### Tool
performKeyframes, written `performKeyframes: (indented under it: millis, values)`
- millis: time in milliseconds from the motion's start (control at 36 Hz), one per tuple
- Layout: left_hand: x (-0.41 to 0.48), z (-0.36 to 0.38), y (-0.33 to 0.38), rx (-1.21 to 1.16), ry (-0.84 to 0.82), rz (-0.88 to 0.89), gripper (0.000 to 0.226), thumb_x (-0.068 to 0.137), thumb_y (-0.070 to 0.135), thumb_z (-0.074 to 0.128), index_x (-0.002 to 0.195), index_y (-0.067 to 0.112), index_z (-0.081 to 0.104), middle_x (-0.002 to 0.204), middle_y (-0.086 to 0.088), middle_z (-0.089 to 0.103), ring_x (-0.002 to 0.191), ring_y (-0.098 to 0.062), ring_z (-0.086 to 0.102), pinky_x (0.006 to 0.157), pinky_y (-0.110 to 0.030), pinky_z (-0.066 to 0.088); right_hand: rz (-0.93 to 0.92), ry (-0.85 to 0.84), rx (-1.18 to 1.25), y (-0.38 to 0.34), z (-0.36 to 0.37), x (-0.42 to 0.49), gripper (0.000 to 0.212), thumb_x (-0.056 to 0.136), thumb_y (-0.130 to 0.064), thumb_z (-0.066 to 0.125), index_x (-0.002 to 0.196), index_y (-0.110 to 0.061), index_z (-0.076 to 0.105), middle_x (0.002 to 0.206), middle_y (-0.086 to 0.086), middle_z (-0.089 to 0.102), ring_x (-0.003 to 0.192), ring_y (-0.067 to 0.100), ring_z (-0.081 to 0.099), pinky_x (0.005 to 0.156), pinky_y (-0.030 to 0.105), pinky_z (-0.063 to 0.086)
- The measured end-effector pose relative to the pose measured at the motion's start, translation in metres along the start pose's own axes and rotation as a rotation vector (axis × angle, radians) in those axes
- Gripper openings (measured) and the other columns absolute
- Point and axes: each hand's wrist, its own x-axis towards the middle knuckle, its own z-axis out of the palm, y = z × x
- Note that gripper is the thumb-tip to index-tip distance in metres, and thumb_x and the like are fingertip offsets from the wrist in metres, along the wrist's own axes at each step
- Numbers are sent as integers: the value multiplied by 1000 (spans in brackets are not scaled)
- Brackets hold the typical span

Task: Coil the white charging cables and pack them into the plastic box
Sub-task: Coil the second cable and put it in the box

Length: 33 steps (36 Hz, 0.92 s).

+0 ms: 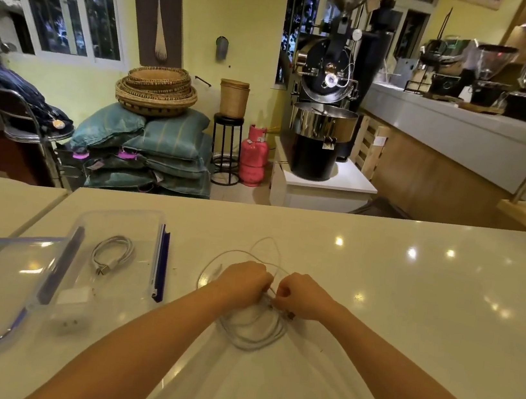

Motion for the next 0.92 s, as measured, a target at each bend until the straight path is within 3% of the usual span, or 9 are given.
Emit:
performKeyframes:
  millis: [167, 278, 389, 472, 556, 694, 778, 861, 917]
  values:
    - [-2, -19, -4, -90, -8, -46, 21, 88, 10, 48, 105, 6, 60, 112, -14, 61, 101, -30, 57, 80, -36, 46, -34, 82, -50, -6, -9, -6, 24, 88, -19, 50, 65, -19, 43, 77, 2, 52, 76, 20, 50, 66, 30, 39]
    - [-2, -45, -9, -215, 14, -79, 21, 87, 16, 56, 105, 5, 61, 112, -14, 63, 101, -28, 59, 82, -34, 46, -81, 188, -19, -14, -28, -9, 13, 90, -22, 48, 92, -11, 56, 94, 10, 63, 85, 26, 59, 74, 36, 47]
    - [-6, -79, -12, -600, 0, -119, 27, 94, 16, 46, 105, -4, 60, 90, -16, 69, 63, -16, 62, 58, -20, 49, -184, 315, 34, -26, -50, -13, 19, 93, -21, 45, 103, -8, 54, 99, 12, 69, 90, 29, 62, 83, 45, 51]
    - [-15, -104, -18, -894, -22, -119, 24, 96, 11, 39, 103, -3, 58, 72, -9, 63, 53, -9, 62, 53, -18, 51, -286, 416, 80, -36, -69, -15, 16, 93, -18, 45, 100, -6, 55, 95, 15, 68, 87, 31, 62, 81, 46, 51]
    - [-27, -125, -25, -1106, -44, -53, 22, 97, 10, 37, 95, 1, 58, 71, -9, 61, 47, -4, 62, 52, -17, 53, -389, 499, 130, -46, -87, -17, 14, 93, -14, 47, 96, -5, 57, 86, 13, 65, 80, 29, 61, 77, 42, 52]
    - [-42, -150, -34, -1461, -50, 69, 23, 95, 6, 37, 84, 5, 58, 65, -3, 64, 52, -8, 61, 54, -19, 54, -566, 580, 466, -65, -112, -20, 7, 89, -6, 53, 85, -8, 57, 68, -4, 54, 56, 3, 53, 55, 10, 44]
    - [-47, -159, -37, -1586, -31, 165, 22, 93, 6, 39, 82, 6, 59, 66, -2, 68, 59, -10, 65, 60, -21, 56, -607, 576, 729, -75, -118, -19, 20, 88, -4, 54, 73, -18, 55, 67, -1, 55, 55, 4, 53, 54, 12, 45]
    - [-51, -167, -37, -1700, 25, 239, 17, 91, 4, 41, 86, 4, 57, 69, -3, 71, 66, -11, 69, 70, -23, 59, -614, 517, 1020, -84, -120, -20, 18, 90, -7, 52, 77, -18, 59, 71, 3, 58, 60, 9, 55, 56, 13, 49]
    - [-52, -174, -34, -1730, 67, 277, 16, 91, 2, 41, 86, 3, 56, 68, -2, 71, 65, -10, 69, 69, -22, 59, -588, 445, 1204, -89, -117, -18, 18, 92, -8, 49, 80, -17, 60, 72, 3, 58, 60, 8, 57, 56, 16, 51]
